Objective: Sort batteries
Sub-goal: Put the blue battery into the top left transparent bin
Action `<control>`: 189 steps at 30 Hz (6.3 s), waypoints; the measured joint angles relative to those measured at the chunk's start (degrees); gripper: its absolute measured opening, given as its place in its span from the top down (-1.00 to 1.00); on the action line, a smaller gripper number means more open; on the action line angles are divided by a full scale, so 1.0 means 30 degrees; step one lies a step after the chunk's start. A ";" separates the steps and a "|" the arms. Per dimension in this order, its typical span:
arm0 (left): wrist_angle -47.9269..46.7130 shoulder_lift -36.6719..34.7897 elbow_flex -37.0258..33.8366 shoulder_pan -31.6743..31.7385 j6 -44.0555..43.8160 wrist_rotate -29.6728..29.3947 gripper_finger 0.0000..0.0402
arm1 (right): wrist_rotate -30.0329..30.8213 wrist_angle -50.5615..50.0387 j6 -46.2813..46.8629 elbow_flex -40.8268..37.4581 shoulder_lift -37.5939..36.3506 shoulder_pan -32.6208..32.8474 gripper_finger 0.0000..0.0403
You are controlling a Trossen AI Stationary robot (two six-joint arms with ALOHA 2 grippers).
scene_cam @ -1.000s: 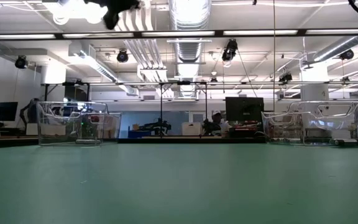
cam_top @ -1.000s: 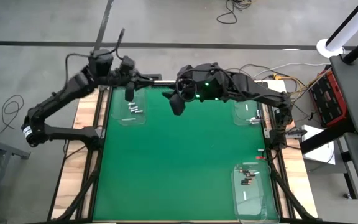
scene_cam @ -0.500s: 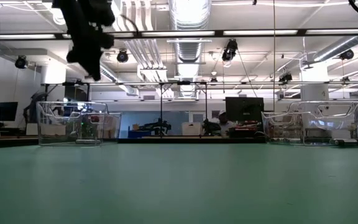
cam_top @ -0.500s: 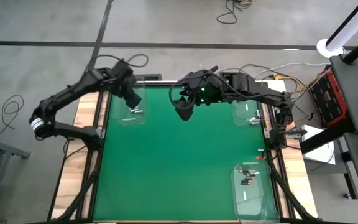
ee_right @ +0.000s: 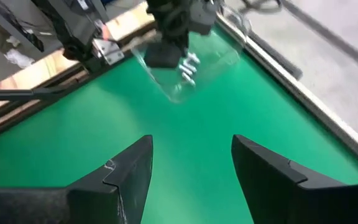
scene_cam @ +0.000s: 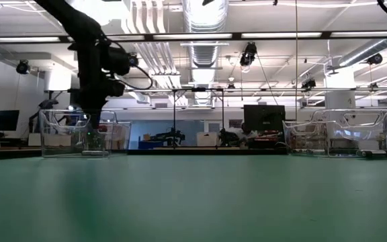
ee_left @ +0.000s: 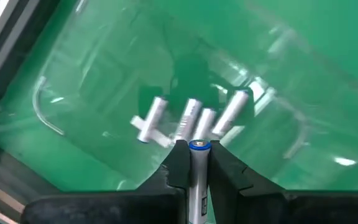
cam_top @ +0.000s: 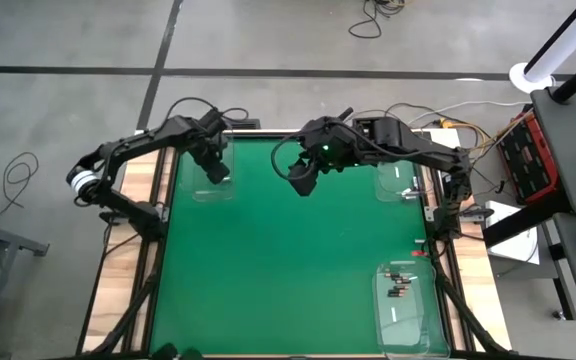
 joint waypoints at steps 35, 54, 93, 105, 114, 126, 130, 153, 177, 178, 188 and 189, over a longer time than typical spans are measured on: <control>0.3856 0.3522 -0.1827 0.1213 0.6383 0.1011 0.94 | 0.0007 -0.0653 0.1947 0.0000 -0.0068 0.0695 -0.03; 0.4847 0.3469 -0.2567 0.1220 0.6769 0.1477 0.53 | 0.0007 -0.0714 0.2400 0.0000 -0.0072 0.0695 -0.05; 0.2810 -1.1979 -0.2463 0.1213 0.4560 0.4677 0.51 | -0.5166 -0.6372 0.7683 -1.4894 -0.3114 0.1470 -0.38; 0.1518 -1.3684 -0.2463 0.1213 0.4198 0.4692 0.51 | -0.9180 -0.6144 0.4033 -2.1124 -0.3503 0.1402 0.02; 0.0642 -1.3745 -0.2463 0.1213 0.3530 0.4677 0.51 | -0.9194 -0.4367 0.1975 -2.5400 -0.3642 0.1233 0.23; 0.0638 -1.3730 -0.2463 0.1213 0.2781 0.4641 0.51 | -0.9193 -0.1394 0.2293 -2.9414 -0.3773 0.0418 0.39; 0.0646 -1.3730 -0.2463 0.1213 0.2649 0.4641 0.51 | -0.9035 -0.0813 0.2224 -3.0163 -0.3744 0.0425 0.41; 0.0653 -1.3730 -0.2463 0.1213 0.2275 0.4636 0.51 | -0.8915 0.1920 0.1139 -3.3393 -0.3634 0.0411 0.51; 0.5202 -1.5918 -0.2227 0.1213 -0.1490 0.9659 0.51 | -0.7694 0.2573 0.2758 -2.9280 -0.6165 0.0440 0.89; 0.5433 -1.6024 -0.2198 0.1213 -0.1725 0.9753 0.51 | -0.7570 0.2586 0.3090 -2.8688 -0.6493 0.0440 0.89; 0.7561 -1.6370 -0.2193 0.1211 -0.4333 1.1854 0.51 | -0.4177 0.6573 0.4657 -2.1880 -0.8223 0.0419 0.89; 0.7770 -1.6299 -0.2194 0.1189 -0.4548 1.2325 0.51 | -0.3960 0.7733 0.4526 -2.1452 -0.8239 0.0418 0.89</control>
